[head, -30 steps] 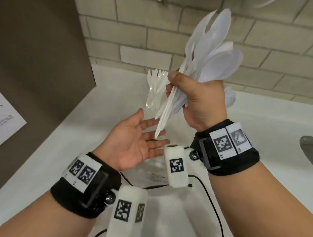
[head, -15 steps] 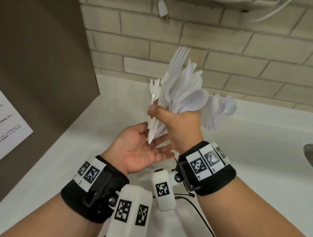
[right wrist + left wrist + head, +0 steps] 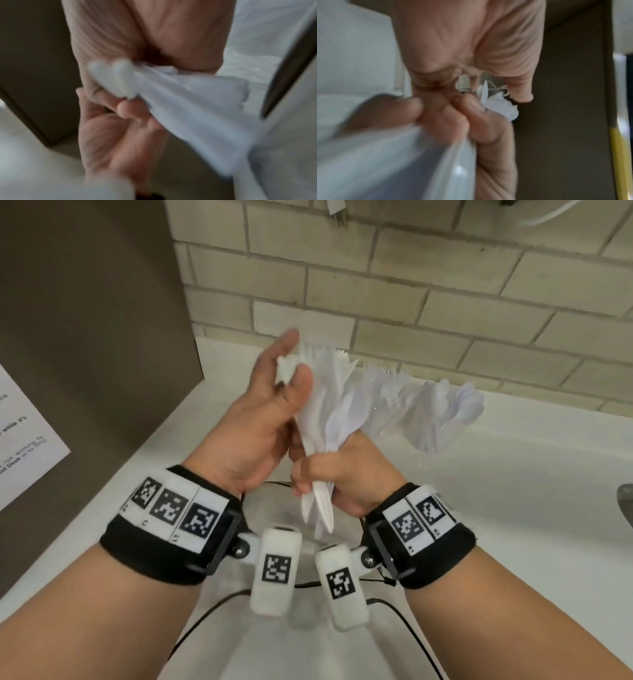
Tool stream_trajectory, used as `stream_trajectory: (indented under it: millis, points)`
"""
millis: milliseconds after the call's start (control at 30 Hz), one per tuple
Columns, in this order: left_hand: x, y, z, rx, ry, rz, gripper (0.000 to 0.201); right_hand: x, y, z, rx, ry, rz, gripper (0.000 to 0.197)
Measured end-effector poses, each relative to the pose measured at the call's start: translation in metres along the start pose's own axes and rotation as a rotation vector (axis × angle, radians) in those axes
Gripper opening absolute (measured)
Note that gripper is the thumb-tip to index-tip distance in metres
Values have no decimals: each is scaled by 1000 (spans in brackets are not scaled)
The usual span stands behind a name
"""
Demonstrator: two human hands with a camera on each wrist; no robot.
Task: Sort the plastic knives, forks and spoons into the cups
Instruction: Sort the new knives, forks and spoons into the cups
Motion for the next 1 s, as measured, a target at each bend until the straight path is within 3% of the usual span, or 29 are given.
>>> stream_trajectory:
  millis: [133,267,400,600,733,833,933,1000]
  points:
    - [-3,-27,5,111,-97,339,26,5,-18,-3,110,80,-10,30]
    - [11,-12,0,31,-37,459,27,3,-21,-5,134,75,-17,27]
    - [18,-9,-4,106,82,529,78,4,-22,-5,149,87,-37,23]
    - [27,-24,-7,356,-15,758,70,5,-19,-5,165,97,-105,23]
    - [28,-26,-7,451,-29,794,40,6,-17,-7,170,128,-93,29]
    - [24,-25,-7,395,-54,772,20,5,-13,-8,151,123,-41,25]
    - [24,-19,-4,260,-21,883,49,1,-15,-9,172,107,-56,31]
    - [22,-16,-2,202,-23,903,55,2,-16,-10,182,100,-63,32]
Point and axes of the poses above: each hand's wrist, its own z-axis towards the middle knuckle, its own x-axis out of the palm, y = z × x, the point moved 8 cm from there along z, towards the middle knuckle, and after that the axes turned 11 degrees about y, right-handed, at the moved point
